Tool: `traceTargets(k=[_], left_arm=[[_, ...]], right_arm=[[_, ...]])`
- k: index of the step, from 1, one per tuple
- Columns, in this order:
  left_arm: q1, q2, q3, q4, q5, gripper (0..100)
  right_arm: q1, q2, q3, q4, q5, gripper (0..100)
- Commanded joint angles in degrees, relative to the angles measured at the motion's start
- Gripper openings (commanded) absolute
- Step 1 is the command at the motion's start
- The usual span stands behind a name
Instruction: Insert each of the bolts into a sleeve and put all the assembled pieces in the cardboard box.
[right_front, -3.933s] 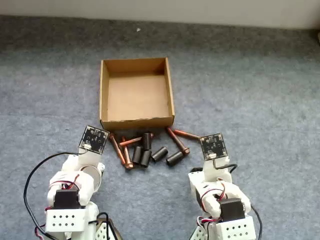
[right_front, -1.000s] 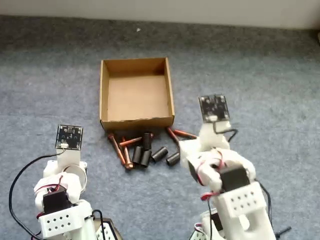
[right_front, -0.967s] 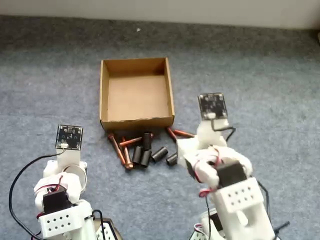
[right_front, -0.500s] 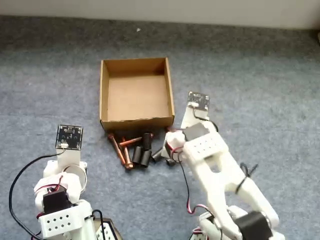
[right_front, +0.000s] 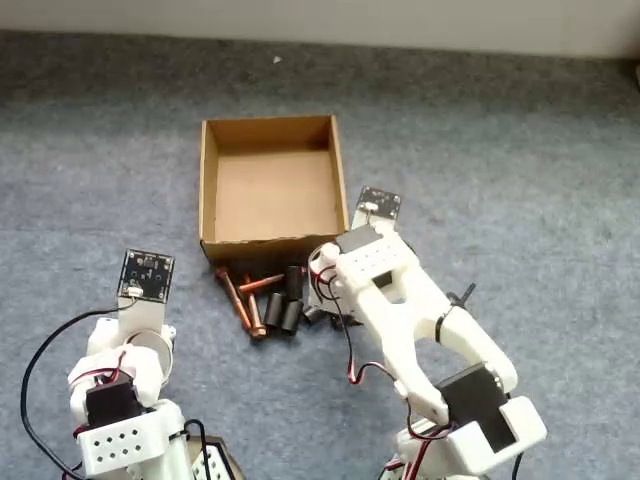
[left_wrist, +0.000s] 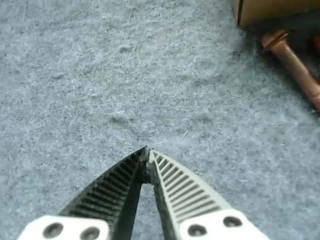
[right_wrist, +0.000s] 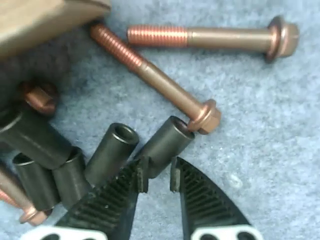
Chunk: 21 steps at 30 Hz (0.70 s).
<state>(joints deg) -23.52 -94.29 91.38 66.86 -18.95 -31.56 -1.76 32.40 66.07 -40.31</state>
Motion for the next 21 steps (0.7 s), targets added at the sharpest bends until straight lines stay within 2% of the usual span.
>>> traceTargets(k=[1, 13, 15, 17, 21], left_arm=[[-0.57, -0.31, -0.4, 0.09, -0.44, 1], [-0.57, -0.31, -0.31, 0.09, -0.53, 1], [-0.57, -0.31, -0.31, 0.09, -0.53, 1], [-0.57, -0.31, -0.31, 0.09, -0.53, 1], [-0.48, -0.31, -0.31, 0.09, -0.53, 1]], right_arm=[[2.42, 1.19, -2.24, 0.13, -0.7, 13.7], [2.42, 7.16, -2.24, 0.13, -0.7, 14.2], [2.59, 7.08, -2.24, 0.22, -0.26, 9.4], [2.59, 6.37, -2.24, 0.22, 1.58, 0.5], [2.68, 0.75, -1.89, 0.66, 5.36, 0.2]])
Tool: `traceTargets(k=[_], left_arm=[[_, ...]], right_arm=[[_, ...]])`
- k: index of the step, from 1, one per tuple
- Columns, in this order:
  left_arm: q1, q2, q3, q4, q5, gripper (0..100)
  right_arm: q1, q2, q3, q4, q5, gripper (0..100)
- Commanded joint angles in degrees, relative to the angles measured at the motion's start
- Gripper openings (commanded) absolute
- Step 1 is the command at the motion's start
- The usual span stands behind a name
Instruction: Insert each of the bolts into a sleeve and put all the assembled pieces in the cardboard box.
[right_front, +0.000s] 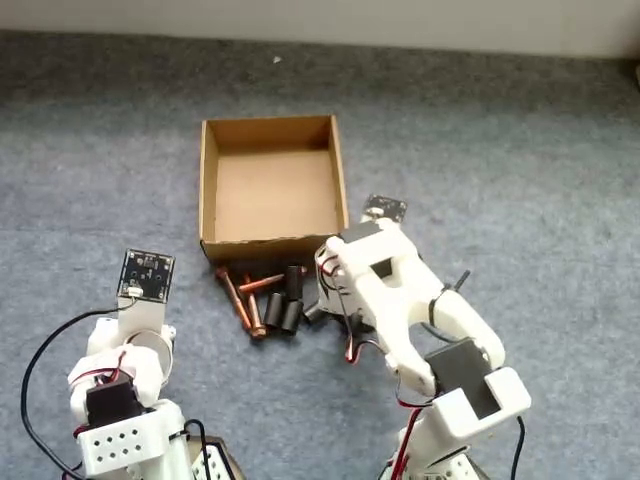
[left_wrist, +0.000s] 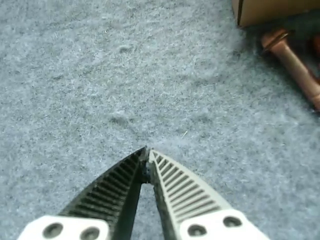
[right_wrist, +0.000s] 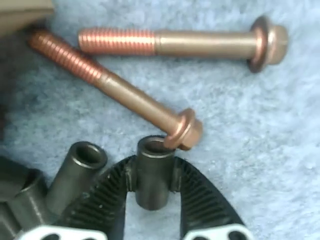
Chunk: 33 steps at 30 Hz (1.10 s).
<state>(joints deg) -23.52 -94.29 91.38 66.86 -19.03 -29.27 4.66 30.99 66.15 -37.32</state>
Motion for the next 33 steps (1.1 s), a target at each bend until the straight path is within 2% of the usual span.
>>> traceTargets(k=[1, 11, 16, 23, 28, 33], left_arm=[[-0.48, -0.31, -0.31, 0.09, -0.44, 1], [-0.22, -0.31, -0.4, 0.09, -0.44, 1], [-0.22, -0.31, -1.27, -0.18, -0.44, 1], [0.4, 0.22, -12.62, 0.18, -0.44, 2], [7.6, 0.4, -21.85, 1.14, -3.87, 9], [13.32, 2.42, -24.13, 1.85, -6.51, 9]], right_arm=[[1.01, -7.96, -0.4, 0.57, 3.69, 0.4], [9.27, -38.55, 11.47, 1.71, 16.09, 0.5], [12.26, -46.73, 17.45, 1.01, 17.23, 0.5], [18.42, -50.95, 29.76, -13.67, 17.14, 0.5], [20.97, -51.3, 37.05, -23.34, 17.05, 0.5], [23.52, -51.21, 38.37, -27.03, 17.05, 0.5]])
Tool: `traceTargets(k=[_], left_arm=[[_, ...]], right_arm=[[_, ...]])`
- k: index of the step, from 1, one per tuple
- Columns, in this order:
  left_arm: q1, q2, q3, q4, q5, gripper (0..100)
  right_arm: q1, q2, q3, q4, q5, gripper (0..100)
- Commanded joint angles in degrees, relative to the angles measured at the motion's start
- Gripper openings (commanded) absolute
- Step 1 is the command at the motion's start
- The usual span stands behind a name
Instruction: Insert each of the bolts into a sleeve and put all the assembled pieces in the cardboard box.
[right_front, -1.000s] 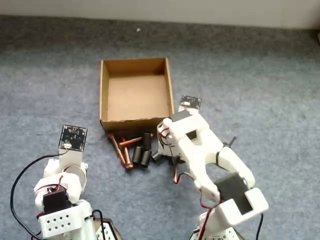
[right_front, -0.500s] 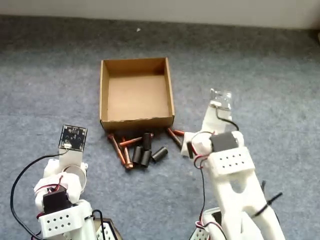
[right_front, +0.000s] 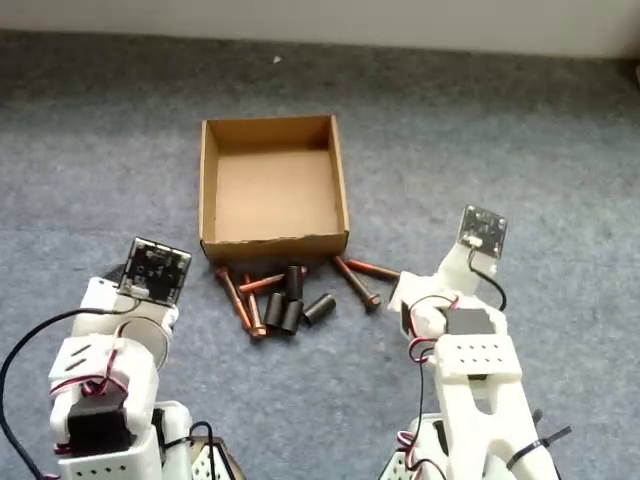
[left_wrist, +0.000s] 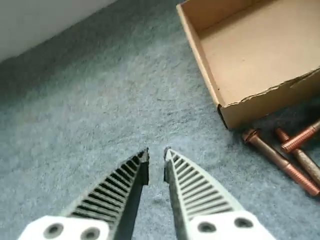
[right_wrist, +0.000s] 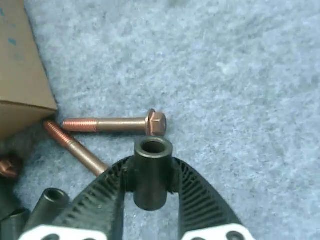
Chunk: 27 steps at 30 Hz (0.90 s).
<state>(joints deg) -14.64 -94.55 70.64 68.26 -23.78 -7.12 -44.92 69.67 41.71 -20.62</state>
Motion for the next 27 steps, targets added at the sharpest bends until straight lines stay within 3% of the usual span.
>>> traceTargets(k=[1, 7, 12, 17, 27], left_arm=[[5.67, 4.7, -3.56, 0.44, -1.76, 9], [13.58, 26.68, -11.74, 5.63, 2.55, 10], [17.01, 45.76, -19.12, 7.38, 17.93, 15], [17.19, 60.18, -22.64, 1.85, 31.47, 15], [17.1, 77.76, -24.22, -12.84, 43.6, 15]], right_arm=[[1.36, -1.54, -0.31, -2.59, 0.35, 0.5], [1.36, -1.27, -0.31, -2.59, 0.26, 0.5], [1.36, -1.19, -0.22, -2.59, 0.26, 0.5], [1.19, -1.19, -0.22, -2.59, 0.26, 0.5], [1.1, -1.19, -0.22, -2.59, 0.26, 0.5]])
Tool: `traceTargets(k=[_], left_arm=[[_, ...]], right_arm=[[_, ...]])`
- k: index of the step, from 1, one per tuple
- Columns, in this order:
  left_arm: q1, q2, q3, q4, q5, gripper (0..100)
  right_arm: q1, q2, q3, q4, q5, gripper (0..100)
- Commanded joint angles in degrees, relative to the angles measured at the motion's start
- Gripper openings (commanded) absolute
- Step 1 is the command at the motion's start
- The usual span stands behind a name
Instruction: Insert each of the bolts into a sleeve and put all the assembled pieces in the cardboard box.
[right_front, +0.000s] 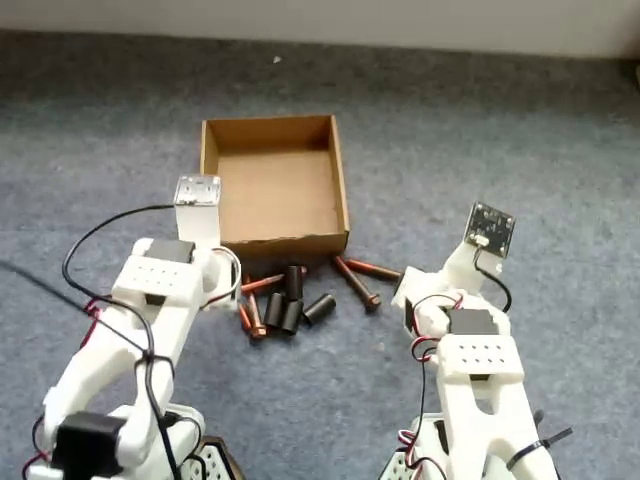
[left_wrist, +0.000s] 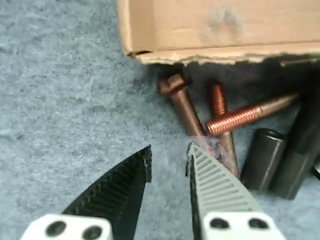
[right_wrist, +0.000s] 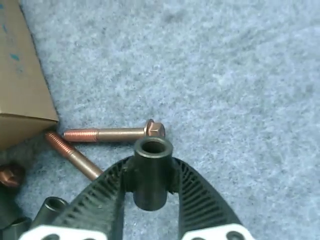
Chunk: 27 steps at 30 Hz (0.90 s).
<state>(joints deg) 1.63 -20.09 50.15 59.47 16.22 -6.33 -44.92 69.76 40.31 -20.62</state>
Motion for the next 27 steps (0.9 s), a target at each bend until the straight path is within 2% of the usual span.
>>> traceTargets(k=[1, 12, 20, 22, 25, 27], left_arm=[[0.84, 4.18, -4.62, -4.04, 4.22, 15], [3.91, 14.37, -7.78, -4.31, 8.18, 15], [2.42, 24.66, -15.08, -4.4, 8.18, 14], [2.42, 25.1, -15.43, -4.31, 7.82, 12], [2.33, 24.92, -15.52, -4.57, 7.74, 1], [2.33, 24.92, -15.52, -4.4, 7.65, 1]], right_arm=[[0.31, -1.19, -0.31, -1.19, 0.26, 0.5], [0.31, -1.19, -0.31, -1.19, 0.26, 0.5], [0.22, -1.19, -0.31, -1.01, 0.26, 0.5], [0.22, -1.19, -0.31, -0.92, 0.26, 0.5], [0.22, -1.54, -0.22, -0.92, 0.26, 0.5], [0.13, -1.71, 0.84, -0.84, 0.26, 0.5]])
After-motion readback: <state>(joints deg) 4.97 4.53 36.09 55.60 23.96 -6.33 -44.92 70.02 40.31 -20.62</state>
